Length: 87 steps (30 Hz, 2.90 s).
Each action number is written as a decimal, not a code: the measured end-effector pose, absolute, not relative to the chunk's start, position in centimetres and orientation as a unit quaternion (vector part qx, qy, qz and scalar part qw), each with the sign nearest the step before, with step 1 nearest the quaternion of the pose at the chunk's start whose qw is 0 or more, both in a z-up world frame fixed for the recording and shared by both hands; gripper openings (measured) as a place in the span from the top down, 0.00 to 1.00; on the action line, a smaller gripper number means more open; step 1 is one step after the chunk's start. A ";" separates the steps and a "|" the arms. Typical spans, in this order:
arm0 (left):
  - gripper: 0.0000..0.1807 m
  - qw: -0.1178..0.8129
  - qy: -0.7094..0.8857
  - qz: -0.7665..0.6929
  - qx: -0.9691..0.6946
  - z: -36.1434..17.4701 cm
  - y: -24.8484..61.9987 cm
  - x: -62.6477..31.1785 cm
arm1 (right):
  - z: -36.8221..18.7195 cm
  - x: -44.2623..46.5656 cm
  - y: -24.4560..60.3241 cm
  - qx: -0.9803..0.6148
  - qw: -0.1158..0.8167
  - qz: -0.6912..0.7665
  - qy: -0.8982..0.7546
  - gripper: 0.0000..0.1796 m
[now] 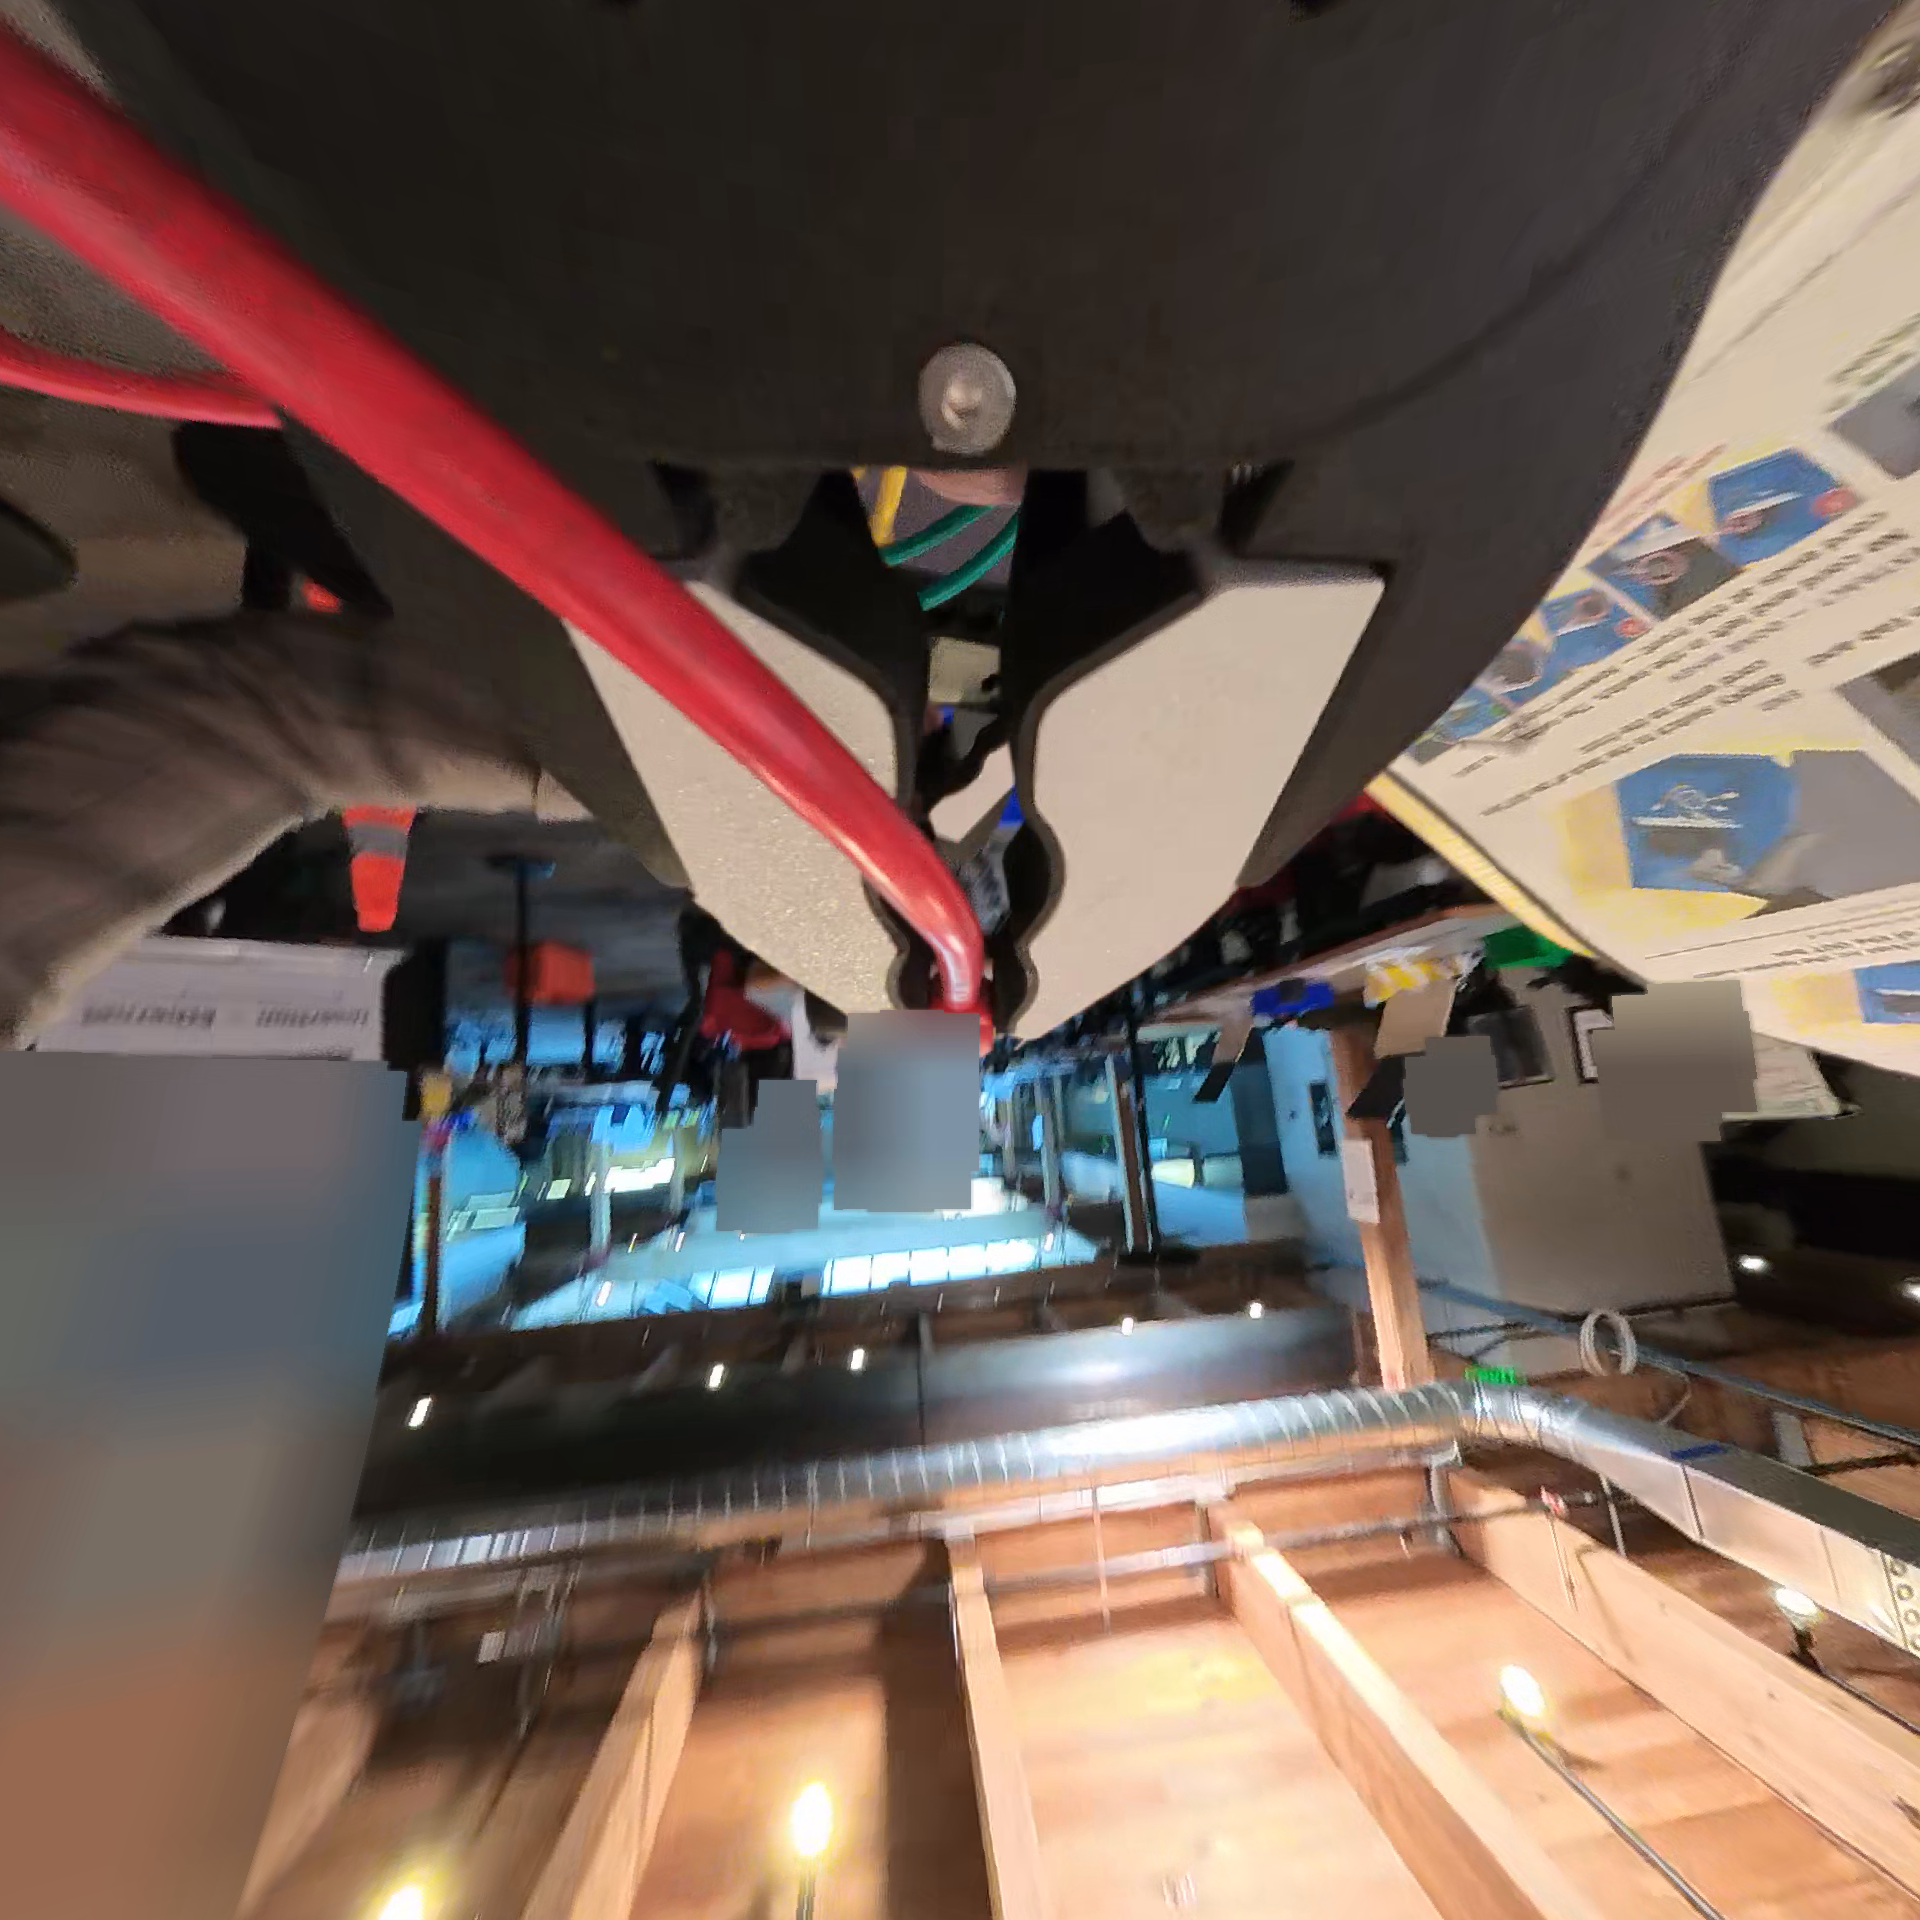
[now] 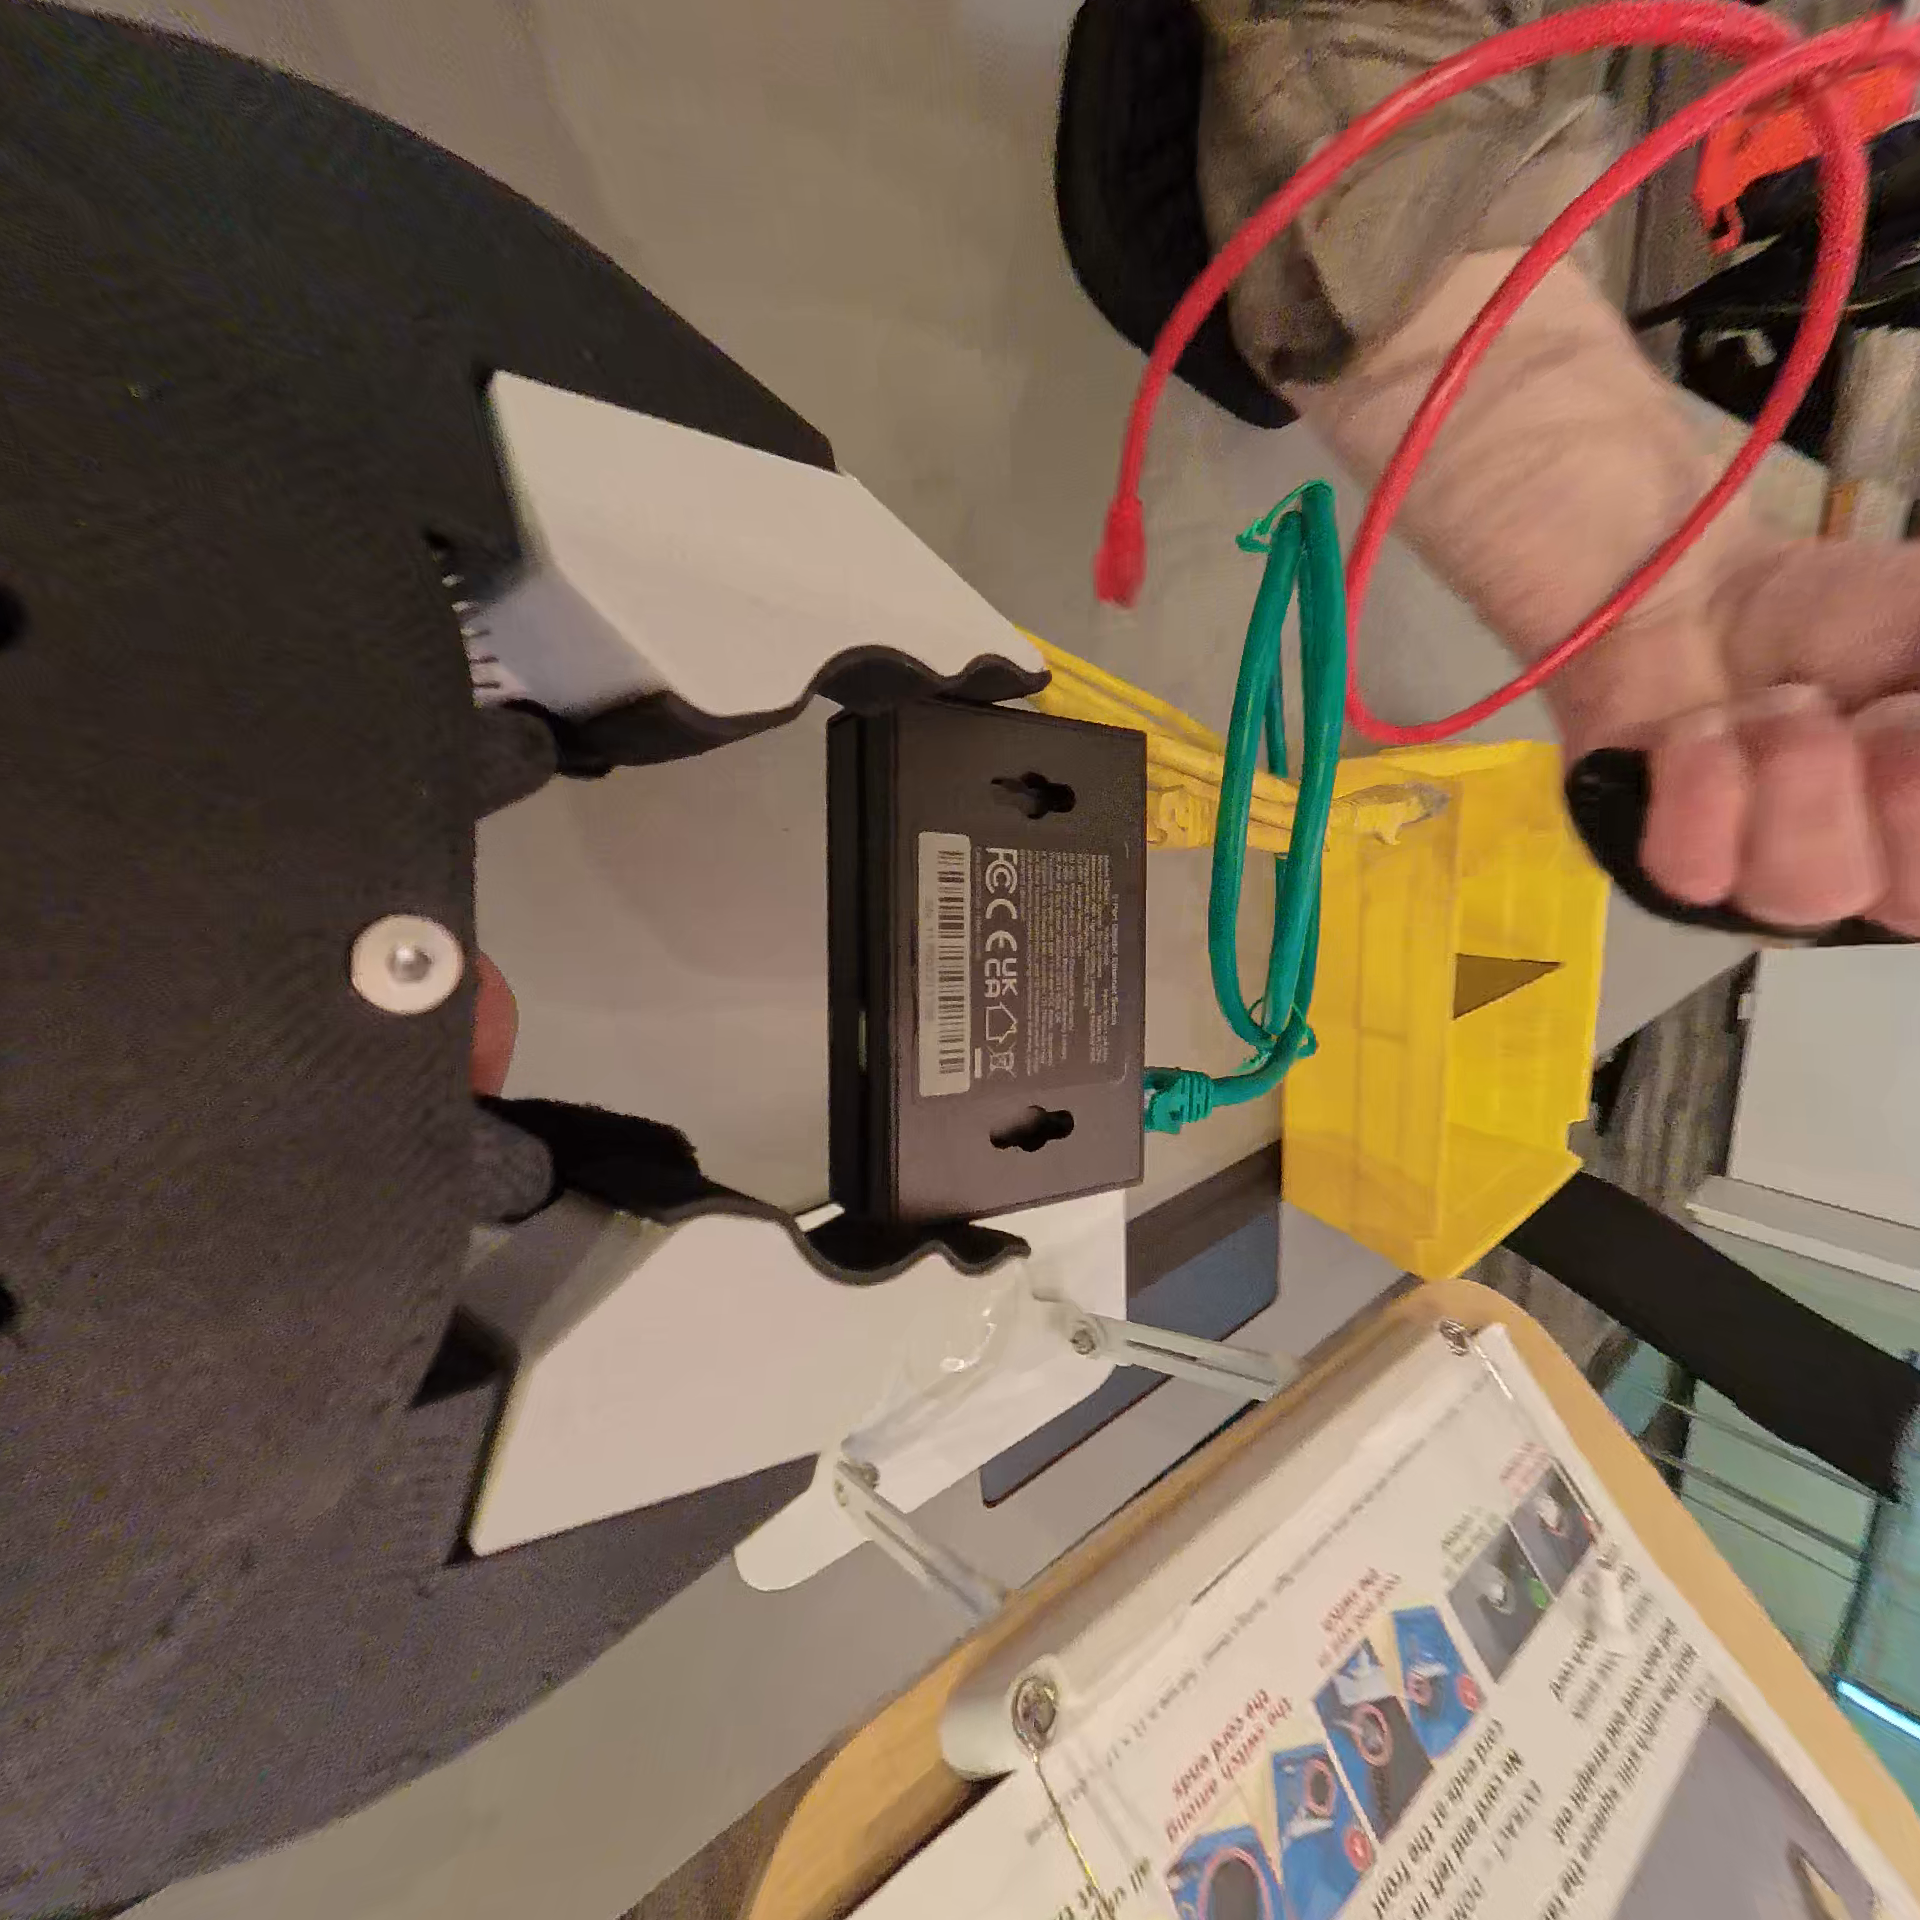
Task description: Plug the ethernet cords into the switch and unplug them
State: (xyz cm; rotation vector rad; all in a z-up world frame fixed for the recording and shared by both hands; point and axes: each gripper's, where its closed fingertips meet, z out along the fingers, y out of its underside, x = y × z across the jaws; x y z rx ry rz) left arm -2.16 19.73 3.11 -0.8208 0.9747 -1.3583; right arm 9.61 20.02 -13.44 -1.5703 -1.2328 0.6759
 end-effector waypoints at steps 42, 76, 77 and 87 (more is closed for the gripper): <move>0.94 0.513 0.487 -0.538 -0.459 -7.5 21.7 7.5 | -10.2 8.2 21.0 -0.604 0.483 0.373 -0.514 1.00; 0.94 0.564 0.511 -0.473 -0.443 -2.8 20.7 3.5 | -27.3 1.5 1.4 -0.782 0.180 0.207 -0.560 0.95; 0.94 0.565 0.516 -0.468 -0.442 -2.7 20.6 3.3 | -26.7 1.9 2.0 -0.771 0.175 0.206 -0.577 0.96; 0.94 0.525 0.598 -0.409 -0.447 -4.9 19.0 3.3 | -27.5 6.5 8.7 -0.565 0.086 0.034 -0.820 0.97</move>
